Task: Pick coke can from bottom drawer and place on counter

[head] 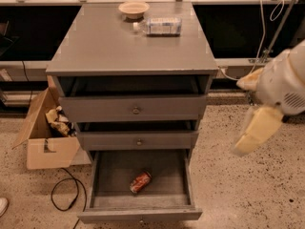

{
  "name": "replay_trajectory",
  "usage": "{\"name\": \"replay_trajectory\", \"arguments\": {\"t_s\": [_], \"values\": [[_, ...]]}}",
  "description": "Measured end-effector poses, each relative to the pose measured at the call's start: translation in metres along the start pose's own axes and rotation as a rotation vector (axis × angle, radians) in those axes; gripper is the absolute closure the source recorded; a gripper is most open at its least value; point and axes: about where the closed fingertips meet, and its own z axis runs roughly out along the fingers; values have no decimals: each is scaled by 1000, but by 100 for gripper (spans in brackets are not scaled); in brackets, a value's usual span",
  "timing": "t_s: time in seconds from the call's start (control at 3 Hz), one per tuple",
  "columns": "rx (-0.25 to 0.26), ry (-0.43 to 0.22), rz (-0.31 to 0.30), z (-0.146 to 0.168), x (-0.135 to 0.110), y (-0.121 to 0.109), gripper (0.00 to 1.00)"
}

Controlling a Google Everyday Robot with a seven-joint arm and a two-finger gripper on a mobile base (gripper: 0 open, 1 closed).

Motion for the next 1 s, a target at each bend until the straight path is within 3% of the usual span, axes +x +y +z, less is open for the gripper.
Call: {"name": "replay_trajectory", "arguments": {"t_s": [0.33,0.67,1.0], "values": [[-111,-169,76,75,-21,40,0],[-142,-228,117,98,-40,58,0],[-142,-222,118,104,-38,58,0]]}}
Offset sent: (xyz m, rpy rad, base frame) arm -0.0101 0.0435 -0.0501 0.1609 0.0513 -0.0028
